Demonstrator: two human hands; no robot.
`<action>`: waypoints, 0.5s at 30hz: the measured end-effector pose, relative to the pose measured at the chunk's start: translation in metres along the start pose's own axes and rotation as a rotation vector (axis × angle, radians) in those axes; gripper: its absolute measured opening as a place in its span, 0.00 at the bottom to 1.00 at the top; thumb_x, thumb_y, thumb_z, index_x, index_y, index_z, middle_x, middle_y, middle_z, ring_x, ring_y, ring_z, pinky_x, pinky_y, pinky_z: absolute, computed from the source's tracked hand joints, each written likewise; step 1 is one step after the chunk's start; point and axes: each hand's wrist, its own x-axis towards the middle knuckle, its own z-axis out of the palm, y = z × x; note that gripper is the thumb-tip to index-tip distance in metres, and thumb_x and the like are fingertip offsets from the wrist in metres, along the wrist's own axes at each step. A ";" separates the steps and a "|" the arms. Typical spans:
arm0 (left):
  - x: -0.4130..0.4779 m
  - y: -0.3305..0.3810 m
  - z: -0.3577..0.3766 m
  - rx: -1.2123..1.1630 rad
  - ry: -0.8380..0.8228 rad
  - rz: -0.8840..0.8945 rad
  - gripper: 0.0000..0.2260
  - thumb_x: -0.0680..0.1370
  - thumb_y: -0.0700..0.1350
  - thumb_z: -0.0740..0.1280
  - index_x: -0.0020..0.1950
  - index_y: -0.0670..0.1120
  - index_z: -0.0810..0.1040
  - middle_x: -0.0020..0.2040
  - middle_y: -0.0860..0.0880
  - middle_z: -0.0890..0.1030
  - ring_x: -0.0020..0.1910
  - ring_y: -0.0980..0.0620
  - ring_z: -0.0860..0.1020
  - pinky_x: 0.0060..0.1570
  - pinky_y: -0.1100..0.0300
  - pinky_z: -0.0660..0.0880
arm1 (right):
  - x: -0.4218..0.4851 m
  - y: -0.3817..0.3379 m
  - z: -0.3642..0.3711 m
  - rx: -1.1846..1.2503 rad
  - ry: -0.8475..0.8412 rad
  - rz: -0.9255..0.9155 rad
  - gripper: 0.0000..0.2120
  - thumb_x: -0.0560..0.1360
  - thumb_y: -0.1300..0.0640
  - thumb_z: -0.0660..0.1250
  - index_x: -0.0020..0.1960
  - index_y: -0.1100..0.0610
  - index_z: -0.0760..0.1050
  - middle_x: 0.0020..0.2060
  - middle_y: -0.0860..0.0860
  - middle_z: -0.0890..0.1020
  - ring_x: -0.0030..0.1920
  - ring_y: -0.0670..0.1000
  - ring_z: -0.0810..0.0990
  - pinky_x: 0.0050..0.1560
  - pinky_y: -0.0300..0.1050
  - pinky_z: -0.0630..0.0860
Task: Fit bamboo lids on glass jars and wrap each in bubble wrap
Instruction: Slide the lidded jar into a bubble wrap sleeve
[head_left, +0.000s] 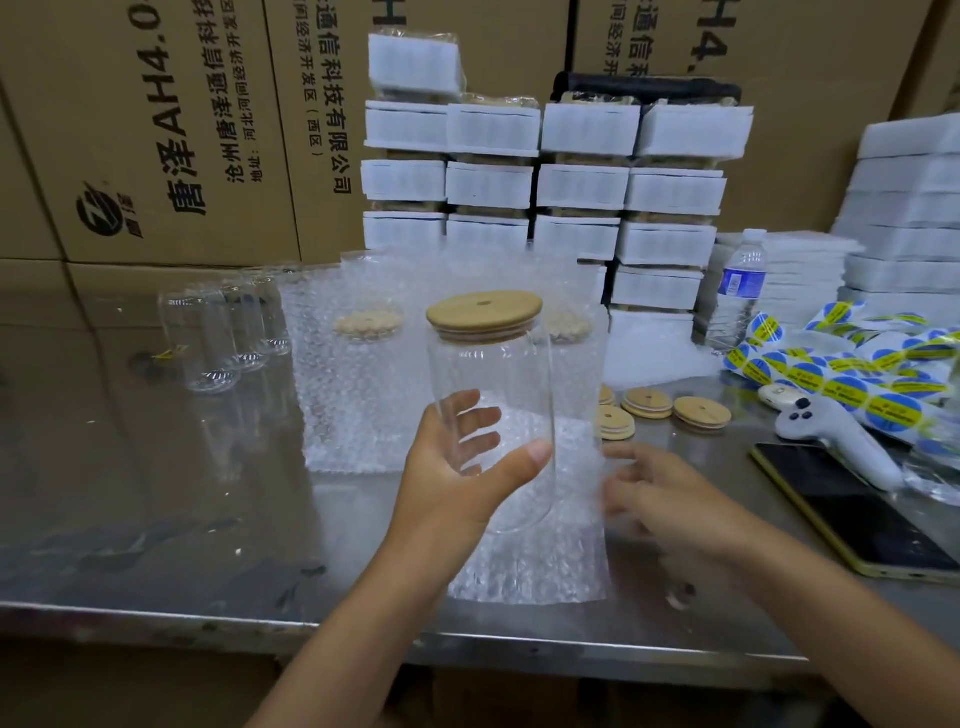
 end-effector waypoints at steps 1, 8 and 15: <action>0.000 -0.001 0.000 0.014 0.001 -0.009 0.34 0.54 0.63 0.74 0.58 0.60 0.71 0.56 0.60 0.79 0.52 0.65 0.79 0.54 0.61 0.75 | -0.001 -0.003 -0.003 0.016 0.105 -0.063 0.19 0.76 0.64 0.66 0.66 0.58 0.70 0.42 0.50 0.77 0.35 0.44 0.75 0.28 0.27 0.68; 0.001 -0.001 0.018 0.038 -0.052 0.003 0.30 0.59 0.57 0.76 0.59 0.60 0.69 0.57 0.60 0.77 0.56 0.63 0.77 0.59 0.60 0.73 | -0.035 -0.039 0.001 0.146 0.017 -0.558 0.24 0.68 0.37 0.71 0.61 0.40 0.69 0.56 0.43 0.79 0.58 0.42 0.78 0.56 0.42 0.74; 0.006 -0.008 0.041 0.043 -0.174 0.096 0.29 0.61 0.47 0.74 0.57 0.64 0.66 0.57 0.64 0.74 0.53 0.75 0.73 0.42 0.75 0.74 | -0.031 -0.043 0.009 0.177 0.007 -0.452 0.38 0.54 0.43 0.77 0.61 0.40 0.66 0.55 0.43 0.79 0.55 0.41 0.79 0.62 0.54 0.75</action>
